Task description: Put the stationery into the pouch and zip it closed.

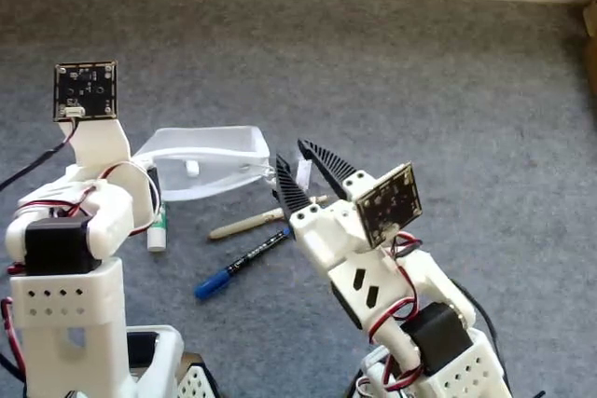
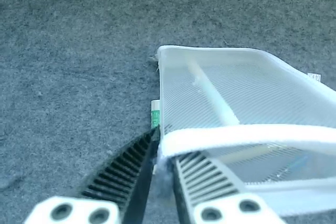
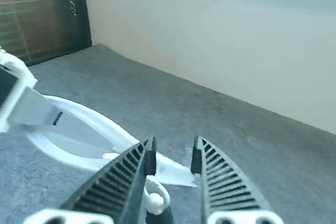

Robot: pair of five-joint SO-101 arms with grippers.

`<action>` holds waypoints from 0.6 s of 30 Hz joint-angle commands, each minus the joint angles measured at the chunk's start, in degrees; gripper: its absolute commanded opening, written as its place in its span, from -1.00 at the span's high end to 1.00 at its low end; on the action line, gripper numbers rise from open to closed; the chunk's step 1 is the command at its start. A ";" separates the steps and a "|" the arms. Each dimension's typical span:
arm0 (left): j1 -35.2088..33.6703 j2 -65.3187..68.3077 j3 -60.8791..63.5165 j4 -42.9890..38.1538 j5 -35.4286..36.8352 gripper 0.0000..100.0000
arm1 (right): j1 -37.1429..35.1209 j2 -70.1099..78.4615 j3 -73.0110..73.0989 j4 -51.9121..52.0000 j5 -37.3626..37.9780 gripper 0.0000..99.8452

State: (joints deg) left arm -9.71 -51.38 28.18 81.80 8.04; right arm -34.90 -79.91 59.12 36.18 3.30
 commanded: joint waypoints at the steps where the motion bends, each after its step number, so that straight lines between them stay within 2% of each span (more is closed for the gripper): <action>1: -4.79 -0.57 -3.56 -0.18 0.53 0.99 | 2.95 -1.19 -4.09 1.71 -0.44 0.78; 6: -7.87 -0.57 -3.56 -0.09 0.44 0.99 | 4.18 3.91 -4.97 4.26 -0.62 0.78; 11: -10.68 -0.57 -3.21 -0.26 0.35 0.99 | 7.69 19.12 -12.70 8.84 -6.07 0.78; 18: -11.56 -0.57 -3.03 0.00 0.18 0.99 | 8.04 40.48 -25.54 17.01 -10.64 0.78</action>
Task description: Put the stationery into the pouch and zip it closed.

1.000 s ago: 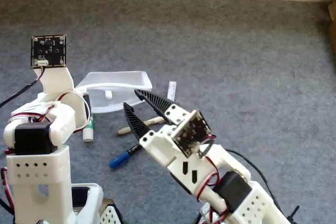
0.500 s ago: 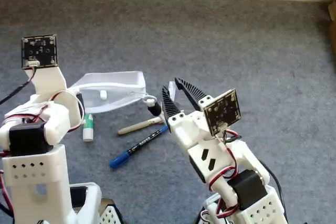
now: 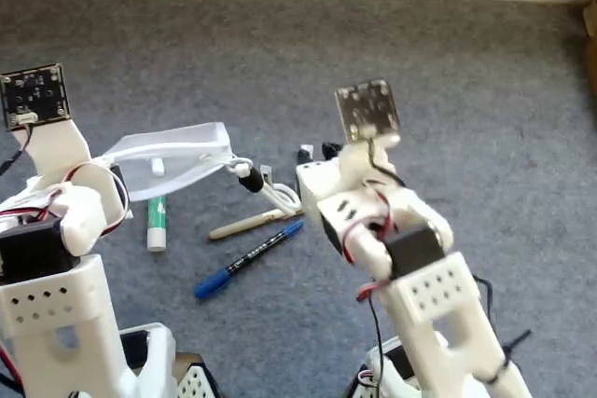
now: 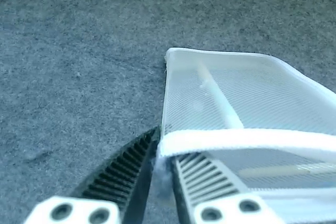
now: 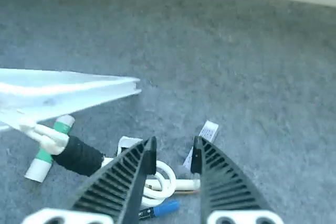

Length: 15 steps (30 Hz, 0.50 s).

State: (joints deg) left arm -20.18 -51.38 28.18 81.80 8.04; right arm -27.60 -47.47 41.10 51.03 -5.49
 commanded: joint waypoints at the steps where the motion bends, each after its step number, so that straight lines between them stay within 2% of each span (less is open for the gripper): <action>1: -1.10 -0.57 -2.95 0.00 0.18 0.99 | 0.75 10.95 -9.19 2.77 -2.20 0.78; 15: -1.01 -0.57 -0.92 -0.44 0.18 0.99 | 0.75 38.99 -24.84 3.82 -2.20 0.78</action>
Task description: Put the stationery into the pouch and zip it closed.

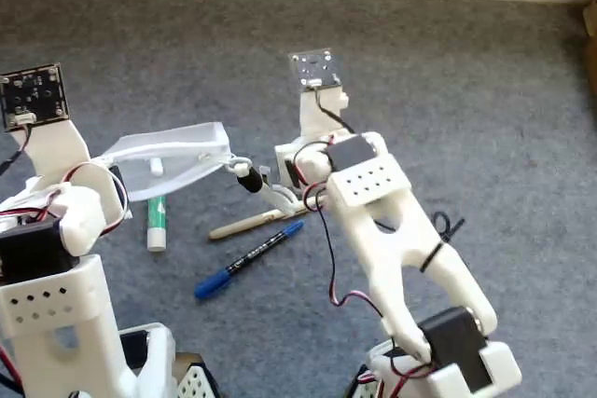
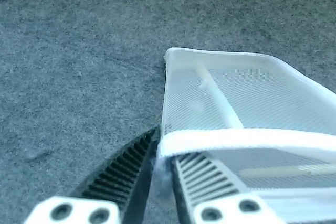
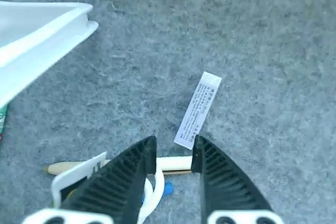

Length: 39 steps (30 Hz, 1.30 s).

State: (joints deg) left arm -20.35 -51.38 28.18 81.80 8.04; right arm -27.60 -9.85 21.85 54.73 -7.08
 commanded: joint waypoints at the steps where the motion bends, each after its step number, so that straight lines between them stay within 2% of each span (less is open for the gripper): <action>1: -0.84 -0.57 -0.92 -0.44 0.18 0.99 | 0.75 2.95 -6.64 0.04 -0.62 0.78; 15: -0.84 -0.57 -0.84 -0.09 0.09 0.99 | 4.26 21.76 -20.18 0.22 -0.62 0.77; 29: -0.75 -0.57 0.22 -0.44 0.09 0.99 | 4.35 29.32 -25.71 0.22 -0.79 0.77; 32: -0.75 -0.57 0.31 -0.44 0.09 0.99 | 5.23 31.52 -27.65 0.22 -3.43 0.77; 39: -0.75 -0.57 0.31 -0.44 0.09 0.99 | 5.85 34.51 -29.67 0.31 -3.52 0.77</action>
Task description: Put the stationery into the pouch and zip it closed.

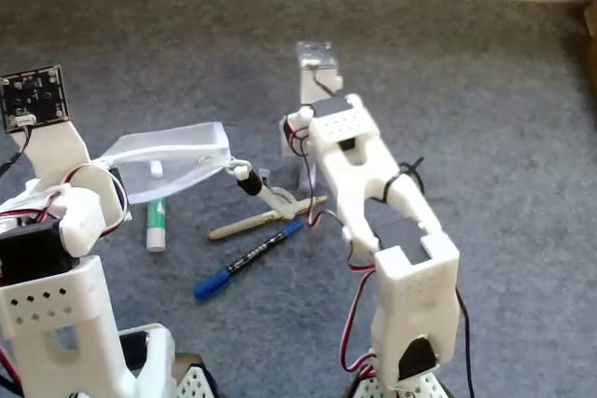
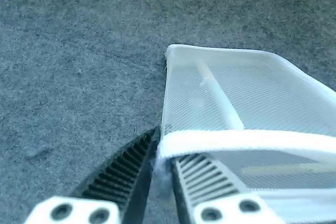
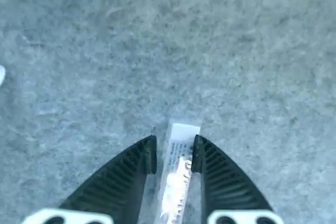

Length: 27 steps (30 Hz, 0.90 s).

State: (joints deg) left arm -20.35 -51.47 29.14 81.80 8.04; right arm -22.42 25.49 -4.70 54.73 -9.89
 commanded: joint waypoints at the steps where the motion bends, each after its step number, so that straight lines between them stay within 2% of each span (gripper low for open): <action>1: -0.75 -0.48 -0.66 -0.44 0.09 0.99 | 0.66 -0.66 -3.12 0.31 -0.70 0.77; 12: -0.75 -0.48 -0.66 -0.18 0.09 0.99 | 0.75 -0.48 -2.68 1.45 -0.53 0.77; 19: -0.66 -0.48 -0.66 -0.09 0.09 0.99 | 0.75 -0.31 -2.68 4.79 3.78 0.77; 27: -0.66 -0.48 -0.66 -0.09 0.09 0.99 | 0.75 5.14 -3.30 5.93 3.78 0.78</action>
State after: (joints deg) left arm -20.35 -51.47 29.14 81.80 8.04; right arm -22.15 30.51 -6.11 60.26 -6.99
